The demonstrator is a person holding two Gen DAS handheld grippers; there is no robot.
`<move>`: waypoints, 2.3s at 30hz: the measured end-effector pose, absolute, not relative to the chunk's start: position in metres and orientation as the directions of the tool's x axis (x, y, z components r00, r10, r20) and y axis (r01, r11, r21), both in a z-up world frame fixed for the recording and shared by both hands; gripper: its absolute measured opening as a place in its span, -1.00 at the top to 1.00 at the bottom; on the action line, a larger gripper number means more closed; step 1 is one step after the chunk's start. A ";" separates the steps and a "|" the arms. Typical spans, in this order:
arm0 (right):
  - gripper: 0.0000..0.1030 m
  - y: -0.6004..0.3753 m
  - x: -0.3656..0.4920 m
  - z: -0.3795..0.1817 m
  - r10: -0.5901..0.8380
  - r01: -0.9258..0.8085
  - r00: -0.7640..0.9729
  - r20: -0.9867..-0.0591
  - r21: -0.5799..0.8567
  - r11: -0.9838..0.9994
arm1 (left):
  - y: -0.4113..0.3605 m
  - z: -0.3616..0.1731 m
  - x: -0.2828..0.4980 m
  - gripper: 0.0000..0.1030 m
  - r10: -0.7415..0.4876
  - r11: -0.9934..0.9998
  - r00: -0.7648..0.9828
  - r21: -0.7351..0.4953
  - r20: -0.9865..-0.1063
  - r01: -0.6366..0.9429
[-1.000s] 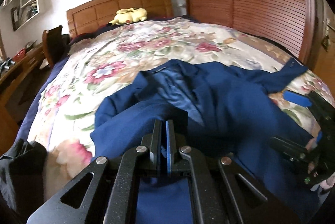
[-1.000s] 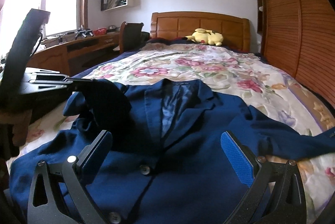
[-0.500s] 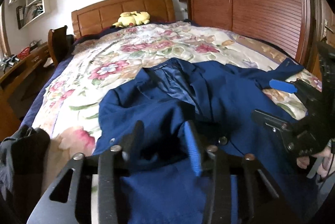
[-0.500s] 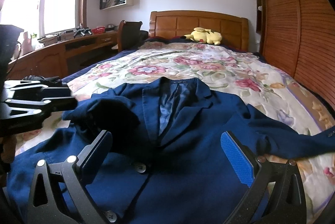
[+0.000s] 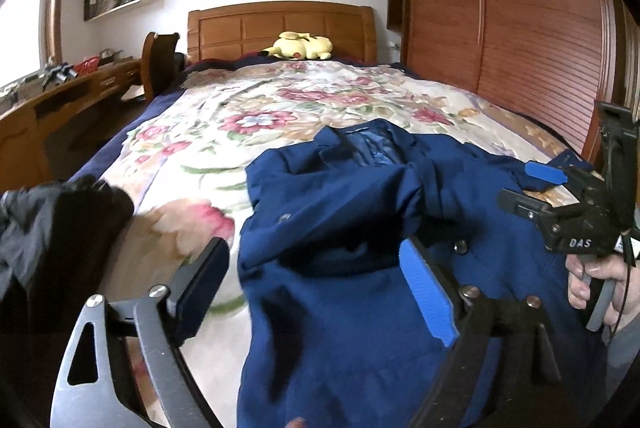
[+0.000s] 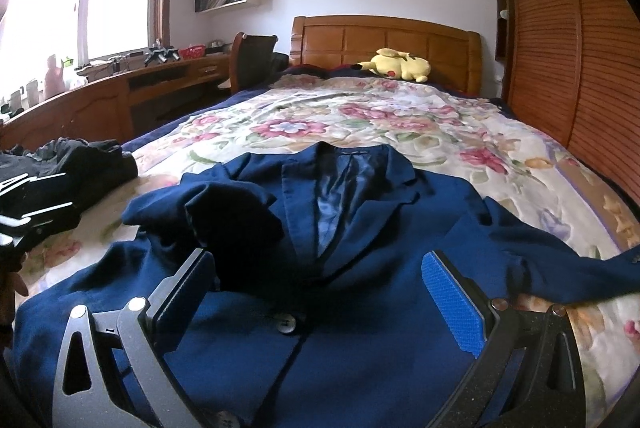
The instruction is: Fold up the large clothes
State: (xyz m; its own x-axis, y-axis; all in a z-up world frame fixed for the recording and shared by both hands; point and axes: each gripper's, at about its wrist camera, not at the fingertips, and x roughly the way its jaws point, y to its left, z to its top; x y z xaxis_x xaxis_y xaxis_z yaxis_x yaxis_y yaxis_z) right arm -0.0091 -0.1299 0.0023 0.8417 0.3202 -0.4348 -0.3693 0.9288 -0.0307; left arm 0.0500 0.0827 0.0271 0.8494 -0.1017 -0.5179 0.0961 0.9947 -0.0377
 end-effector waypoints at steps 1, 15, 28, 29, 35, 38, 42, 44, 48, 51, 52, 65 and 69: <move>-1.00 -0.127 -0.008 0.002 0.321 -0.372 0.841 -0.436 -0.035 0.928 | 0.085 0.025 0.047 -0.76 -0.099 0.995 0.851 -0.037 -0.515 0.094; -1.00 -0.087 -0.006 0.006 0.355 -0.436 0.828 -0.433 -0.100 0.894 | 0.121 0.013 0.019 -0.78 -0.061 0.998 0.861 -0.005 -0.506 0.068; -0.99 -0.032 0.024 0.022 0.400 -0.518 0.786 -0.471 -0.150 0.842 | 0.159 0.010 0.017 -0.78 -0.025 0.999 0.859 -0.030 -0.511 0.011; -0.99 -0.025 0.025 0.024 0.407 -0.531 0.780 -0.475 -0.158 0.833 | 0.161 0.009 0.017 -0.78 -0.022 1.000 0.859 -0.031 -0.512 0.007; -0.99 0.017 0.040 0.024 0.417 -0.583 0.747 -0.518 -0.208 0.785 | 0.174 0.007 0.017 -0.78 0.001 0.999 0.857 -0.028 -0.516 -0.018; -0.98 0.034 0.051 0.019 0.399 -0.594 0.731 -0.553 -0.229 0.771 | 0.178 0.006 0.016 -0.78 0.015 1.000 0.857 -0.015 -0.516 -0.027; -0.97 0.054 0.065 0.012 0.383 -0.612 0.706 -0.596 -0.241 0.753 | 0.185 0.005 0.015 -0.78 0.012 0.999 0.855 -0.025 -0.518 -0.030; -0.97 0.061 0.070 0.005 0.380 -0.628 0.688 -0.618 -0.245 0.739 | 0.187 0.005 0.015 -0.78 0.009 0.999 0.855 -0.030 -0.519 -0.029; -0.97 0.073 0.075 -0.007 0.371 -0.656 0.651 -0.662 -0.246 0.713 | 0.191 0.006 0.013 -0.78 0.004 0.999 0.857 -0.037 -0.515 -0.027; -0.97 0.076 0.079 -0.015 0.357 -0.668 0.630 -0.690 -0.247 0.702 | 0.194 0.006 0.012 -0.78 0.000 0.999 0.858 -0.047 -0.513 -0.028; -0.97 0.076 0.082 -0.017 0.349 -0.668 0.629 -0.695 -0.253 0.700 | 0.194 0.006 0.012 -0.78 -0.001 0.998 0.858 -0.048 -0.513 -0.028; 0.35 0.062 0.094 -0.013 0.359 -0.670 0.605 -0.711 -0.211 0.711 | 0.189 0.008 0.012 -0.78 -0.020 0.999 0.859 -0.046 -0.512 -0.004; 0.63 0.048 0.091 0.000 0.406 -0.675 0.609 -0.681 -0.176 0.716 | 0.181 0.008 0.015 -0.78 -0.046 0.998 0.857 -0.055 -0.514 0.020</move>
State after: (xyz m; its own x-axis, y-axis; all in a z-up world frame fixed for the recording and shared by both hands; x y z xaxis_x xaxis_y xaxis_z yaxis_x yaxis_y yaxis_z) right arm 0.0907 0.0482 0.0001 0.6089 0.4063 -0.6813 -0.6751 0.7164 -0.1762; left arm 0.0154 0.1808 0.0081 0.8565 -0.0456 -0.5141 0.0202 0.9983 -0.0549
